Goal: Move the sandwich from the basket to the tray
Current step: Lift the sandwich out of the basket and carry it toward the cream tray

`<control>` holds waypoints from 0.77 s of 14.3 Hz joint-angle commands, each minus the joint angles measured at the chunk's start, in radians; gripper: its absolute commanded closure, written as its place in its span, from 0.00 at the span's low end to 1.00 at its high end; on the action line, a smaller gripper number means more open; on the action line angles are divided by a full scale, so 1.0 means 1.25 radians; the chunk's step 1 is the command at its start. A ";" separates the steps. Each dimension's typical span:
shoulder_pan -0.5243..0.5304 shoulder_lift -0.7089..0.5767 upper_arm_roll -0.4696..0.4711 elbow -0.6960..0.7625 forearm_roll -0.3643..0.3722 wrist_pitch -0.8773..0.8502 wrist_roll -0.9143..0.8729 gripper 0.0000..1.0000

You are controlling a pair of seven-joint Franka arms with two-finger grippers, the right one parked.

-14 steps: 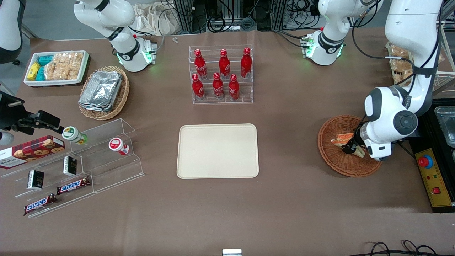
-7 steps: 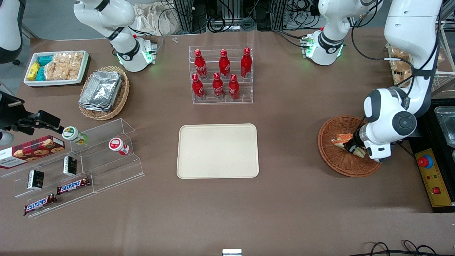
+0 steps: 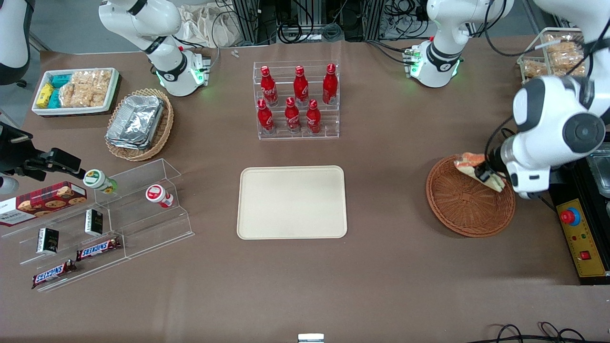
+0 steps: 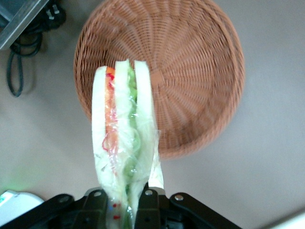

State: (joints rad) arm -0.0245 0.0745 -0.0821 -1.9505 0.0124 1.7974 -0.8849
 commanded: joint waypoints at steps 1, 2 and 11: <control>-0.007 0.009 -0.110 0.075 -0.018 -0.098 0.033 1.00; -0.007 0.015 -0.163 0.089 -0.032 -0.095 0.033 1.00; -0.111 0.174 -0.380 0.149 -0.018 0.139 0.043 1.00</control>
State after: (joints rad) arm -0.1055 0.2083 -0.5521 -1.8214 -0.0496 1.9306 -0.8499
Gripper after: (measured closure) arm 0.806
